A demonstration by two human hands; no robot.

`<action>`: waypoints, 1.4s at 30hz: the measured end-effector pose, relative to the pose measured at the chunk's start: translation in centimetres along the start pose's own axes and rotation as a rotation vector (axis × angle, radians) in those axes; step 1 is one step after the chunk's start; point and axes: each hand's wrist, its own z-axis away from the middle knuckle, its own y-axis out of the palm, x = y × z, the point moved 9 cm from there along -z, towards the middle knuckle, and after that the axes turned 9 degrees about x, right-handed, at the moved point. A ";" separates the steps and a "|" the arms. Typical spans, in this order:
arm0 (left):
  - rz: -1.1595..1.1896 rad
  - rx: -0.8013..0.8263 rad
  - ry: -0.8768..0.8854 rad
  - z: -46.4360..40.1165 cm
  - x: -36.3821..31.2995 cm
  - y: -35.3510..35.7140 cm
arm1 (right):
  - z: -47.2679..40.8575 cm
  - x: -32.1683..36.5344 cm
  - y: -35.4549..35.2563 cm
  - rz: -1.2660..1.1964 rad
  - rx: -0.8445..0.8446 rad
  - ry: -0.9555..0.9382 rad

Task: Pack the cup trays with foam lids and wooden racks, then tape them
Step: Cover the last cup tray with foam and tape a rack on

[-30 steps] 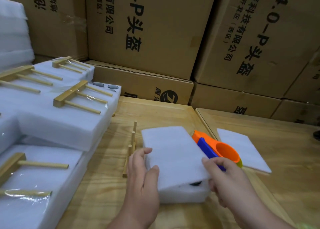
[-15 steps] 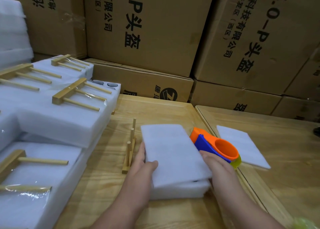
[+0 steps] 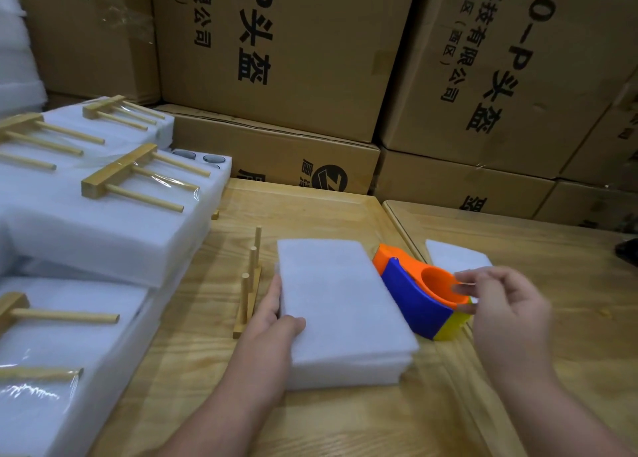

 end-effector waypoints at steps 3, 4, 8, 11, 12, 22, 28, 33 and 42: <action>0.002 -0.027 0.013 0.0 0.1 -0.2 | -3.8 -4.1 -3.3 -0.018 -0.109 0.141; 0.003 -0.032 0.010 -0.1 0.1 -0.2 | -4.9 -5.8 -3.9 -0.019 -0.103 0.215; 0.004 -0.044 0.012 0.0 -0.1 -0.2 | -7.7 -10.7 -4.0 -0.064 0.053 0.469; -0.009 -0.034 0.016 0.0 -0.3 0.0 | -8.0 -12.0 -1.6 -0.183 0.209 0.593; -0.011 -0.031 0.011 0.1 -0.2 -0.1 | -8.2 -12.2 -0.7 -0.190 0.262 0.622; 0.005 0.031 0.024 0.2 -0.5 0.2 | -8.9 -12.9 1.8 -0.066 0.462 0.841; -0.004 0.046 0.030 0.3 -0.9 0.4 | -9.6 -10.8 -0.3 0.284 0.300 0.733; -0.014 0.033 0.015 0.2 -0.6 0.2 | -7.1 -1.0 -0.1 0.142 0.011 0.098; 0.008 0.013 -0.015 0.2 -0.4 0.1 | 3.5 -2.3 11.2 -0.371 0.520 0.336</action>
